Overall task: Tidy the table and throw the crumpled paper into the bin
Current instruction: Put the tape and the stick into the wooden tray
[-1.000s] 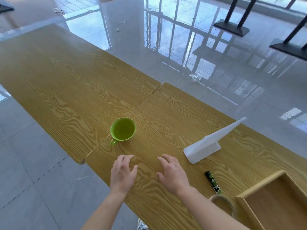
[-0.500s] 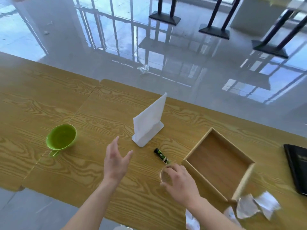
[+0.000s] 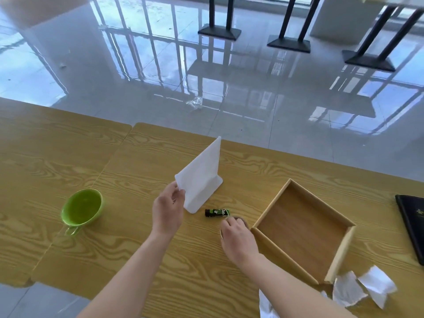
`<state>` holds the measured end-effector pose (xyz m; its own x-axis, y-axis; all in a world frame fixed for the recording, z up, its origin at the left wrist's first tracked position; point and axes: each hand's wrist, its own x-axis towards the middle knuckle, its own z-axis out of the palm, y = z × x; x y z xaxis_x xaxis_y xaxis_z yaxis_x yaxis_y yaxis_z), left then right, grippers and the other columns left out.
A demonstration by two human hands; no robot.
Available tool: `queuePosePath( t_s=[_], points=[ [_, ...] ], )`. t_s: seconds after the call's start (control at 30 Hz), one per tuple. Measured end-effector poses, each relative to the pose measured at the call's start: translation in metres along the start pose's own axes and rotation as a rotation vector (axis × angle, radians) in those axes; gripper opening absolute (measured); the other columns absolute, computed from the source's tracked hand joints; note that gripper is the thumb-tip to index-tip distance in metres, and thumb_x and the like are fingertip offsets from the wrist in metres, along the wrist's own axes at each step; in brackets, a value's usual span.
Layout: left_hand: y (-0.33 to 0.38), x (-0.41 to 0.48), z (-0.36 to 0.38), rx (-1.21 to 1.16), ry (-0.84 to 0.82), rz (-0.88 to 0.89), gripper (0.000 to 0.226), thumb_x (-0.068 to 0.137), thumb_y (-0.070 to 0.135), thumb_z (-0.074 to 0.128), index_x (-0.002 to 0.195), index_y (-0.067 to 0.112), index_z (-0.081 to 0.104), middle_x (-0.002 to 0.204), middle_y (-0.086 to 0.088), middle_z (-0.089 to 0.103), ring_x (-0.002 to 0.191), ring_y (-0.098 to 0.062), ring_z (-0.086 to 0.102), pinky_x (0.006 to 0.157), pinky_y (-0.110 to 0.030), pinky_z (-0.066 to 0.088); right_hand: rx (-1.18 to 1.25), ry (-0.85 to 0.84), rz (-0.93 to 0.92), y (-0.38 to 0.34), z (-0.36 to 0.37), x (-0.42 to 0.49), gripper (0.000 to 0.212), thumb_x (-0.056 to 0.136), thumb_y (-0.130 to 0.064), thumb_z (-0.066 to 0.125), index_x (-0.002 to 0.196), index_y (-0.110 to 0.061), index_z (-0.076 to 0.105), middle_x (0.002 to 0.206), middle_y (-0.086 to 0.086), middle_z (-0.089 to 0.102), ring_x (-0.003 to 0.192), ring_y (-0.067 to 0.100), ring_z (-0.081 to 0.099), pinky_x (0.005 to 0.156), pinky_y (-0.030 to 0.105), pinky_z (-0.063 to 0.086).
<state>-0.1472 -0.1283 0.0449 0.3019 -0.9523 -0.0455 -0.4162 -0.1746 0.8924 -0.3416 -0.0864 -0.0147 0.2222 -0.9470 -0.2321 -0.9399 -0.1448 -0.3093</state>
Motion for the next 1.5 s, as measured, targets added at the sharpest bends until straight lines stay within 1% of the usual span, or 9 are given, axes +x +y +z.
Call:
queuePosePath(
  t_s=[0.33, 0.53, 0.63, 0.7, 0.83, 0.93, 1.03, 1.27, 1.5],
  points=[
    [-0.002, -0.020, 0.010, 0.160, 0.031, 0.168, 0.022, 0.094, 0.007, 0.057, 0.075, 0.015, 0.053, 0.068, 0.001, 0.062, 0.070, -0.017, 0.060, 0.060, -0.031, 0.047, 0.028, 0.021, -0.032, 0.004, -0.018, 0.040, 0.041, 0.081, 0.013, 0.040, 0.113, -0.010, 0.054, 0.115, 0.006, 0.051, 0.098, 0.027, 0.045, 0.077, 0.041, 0.048],
    [0.006, -0.033, 0.013, 0.103, -0.026, 0.209, 0.032, 0.093, 0.004, 0.061, 0.073, 0.027, 0.054, 0.072, 0.013, 0.063, 0.080, 0.000, 0.063, 0.063, -0.005, 0.042, 0.240, 0.249, -0.010, 0.042, -0.035, -0.011, 0.042, 0.085, -0.001, 0.061, 0.124, -0.016, 0.059, 0.117, -0.001, 0.061, 0.109, 0.018, 0.055, 0.091, 0.028, 0.049],
    [0.012, -0.032, 0.013, -0.036, -0.069, 0.125, 0.024, 0.089, 0.008, 0.066, 0.106, 0.025, 0.067, 0.099, 0.016, 0.069, 0.096, -0.001, 0.064, 0.075, -0.014, 0.052, 0.206, 0.417, 0.114, 0.088, -0.052, -0.049, 0.044, 0.079, -0.001, 0.072, 0.120, -0.013, 0.063, 0.110, 0.000, 0.065, 0.101, 0.019, 0.061, 0.085, 0.022, 0.047],
    [0.018, -0.032, 0.013, -0.183, -0.104, 0.036, 0.049, 0.085, 0.021, 0.070, 0.132, 0.027, 0.057, 0.115, 0.012, 0.068, 0.107, -0.001, 0.062, 0.078, -0.017, 0.054, 0.155, 0.447, 0.268, 0.120, -0.062, -0.069, 0.044, 0.078, 0.001, 0.073, 0.120, -0.009, 0.064, 0.111, 0.006, 0.066, 0.101, 0.027, 0.061, 0.088, 0.029, 0.047],
    [0.029, -0.030, 0.017, -0.259, -0.134, 0.028, 0.057, 0.079, 0.058, 0.054, 0.135, 0.046, 0.050, 0.098, 0.010, 0.066, 0.091, -0.005, 0.062, 0.076, -0.023, 0.048, 0.083, 0.417, 0.574, 0.178, -0.072, -0.090, 0.051, 0.082, -0.007, 0.073, 0.130, -0.004, 0.056, 0.127, 0.014, 0.055, 0.119, 0.034, 0.049, 0.107, 0.043, 0.036],
    [0.033, -0.026, 0.023, -0.300, -0.119, -0.004, 0.058, 0.086, 0.061, 0.042, 0.140, 0.041, 0.049, 0.127, -0.009, 0.063, 0.119, -0.026, 0.057, 0.097, -0.037, 0.049, 0.137, 0.366, 0.786, 0.199, -0.076, -0.089, 0.059, 0.086, -0.019, 0.071, 0.137, -0.003, 0.044, 0.139, 0.018, 0.042, 0.127, 0.038, 0.037, 0.100, 0.045, 0.040],
    [0.037, -0.025, 0.026, -0.287, -0.091, -0.020, 0.048, 0.089, 0.059, 0.038, 0.133, 0.049, 0.053, 0.127, -0.023, 0.057, 0.121, -0.037, 0.052, 0.090, -0.032, 0.047, 0.228, 0.318, 0.943, 0.210, -0.074, -0.084, 0.064, 0.088, -0.025, 0.069, 0.139, -0.002, 0.038, 0.137, 0.022, 0.044, 0.125, 0.039, 0.040, 0.099, 0.045, 0.041],
    [0.048, -0.028, 0.022, -0.339, -0.107, -0.042, 0.037, 0.090, 0.048, 0.040, 0.119, 0.062, 0.058, 0.127, 0.027, 0.062, 0.122, -0.004, 0.055, 0.104, -0.047, 0.047, 0.293, 0.267, 1.067, 0.234, -0.074, -0.078, 0.033, 0.085, -0.012, 0.067, 0.110, 0.004, 0.052, 0.110, 0.025, 0.060, 0.104, 0.041, 0.057, 0.085, 0.043, 0.046],
    [0.045, -0.034, 0.019, -0.341, -0.107, -0.066, 0.035, 0.090, 0.048, 0.040, 0.115, 0.064, 0.058, 0.121, 0.035, 0.061, 0.112, 0.009, 0.056, 0.104, -0.049, 0.047, 0.287, 0.217, 1.035, 0.230, -0.066, -0.086, 0.011, 0.083, -0.010, 0.062, 0.091, -0.004, 0.057, 0.090, 0.016, 0.065, 0.084, 0.035, 0.061, 0.072, 0.037, 0.049]
  ],
)
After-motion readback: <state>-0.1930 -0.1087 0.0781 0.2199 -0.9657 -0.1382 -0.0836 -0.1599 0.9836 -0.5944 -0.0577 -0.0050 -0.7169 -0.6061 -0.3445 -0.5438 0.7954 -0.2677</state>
